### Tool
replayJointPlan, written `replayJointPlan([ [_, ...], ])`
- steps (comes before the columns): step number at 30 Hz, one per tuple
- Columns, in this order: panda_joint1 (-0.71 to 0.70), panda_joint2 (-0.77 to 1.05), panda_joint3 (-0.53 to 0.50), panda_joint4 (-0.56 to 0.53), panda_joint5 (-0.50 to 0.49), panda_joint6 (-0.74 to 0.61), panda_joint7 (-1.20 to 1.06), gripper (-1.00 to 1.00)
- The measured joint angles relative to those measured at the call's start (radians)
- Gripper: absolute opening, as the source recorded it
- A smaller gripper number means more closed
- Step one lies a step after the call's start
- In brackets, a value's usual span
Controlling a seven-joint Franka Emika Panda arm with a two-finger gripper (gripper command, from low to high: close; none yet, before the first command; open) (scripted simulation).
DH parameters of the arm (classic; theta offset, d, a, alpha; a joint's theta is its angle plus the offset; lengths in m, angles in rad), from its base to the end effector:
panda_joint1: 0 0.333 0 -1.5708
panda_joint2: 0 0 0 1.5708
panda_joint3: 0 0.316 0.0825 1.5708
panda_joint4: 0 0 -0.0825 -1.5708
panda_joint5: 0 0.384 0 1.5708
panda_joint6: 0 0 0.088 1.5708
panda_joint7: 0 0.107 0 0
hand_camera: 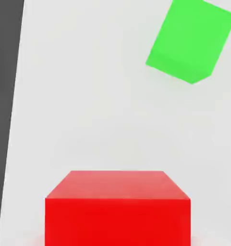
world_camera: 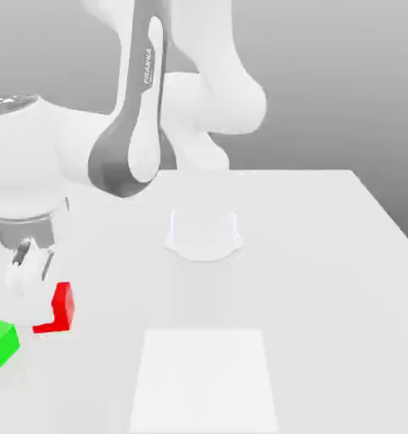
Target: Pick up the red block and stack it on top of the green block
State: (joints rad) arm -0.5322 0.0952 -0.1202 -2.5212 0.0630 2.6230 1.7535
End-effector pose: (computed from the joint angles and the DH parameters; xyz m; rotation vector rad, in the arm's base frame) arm 0.3680 -0.2840 0.2427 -1.0431 2.9410 0.0063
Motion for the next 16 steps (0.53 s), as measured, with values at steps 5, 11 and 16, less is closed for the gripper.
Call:
replayJointPlan([
  [5,-0.065,0.111,-0.054,0.073,0.015,0.03,0.077,-1.0],
  [11,-0.082,0.201,-0.034,0.08,0.051,0.111,0.055,1.0],
  [16,-0.078,0.174,-0.041,0.08,0.038,0.084,0.064,1.0],
])
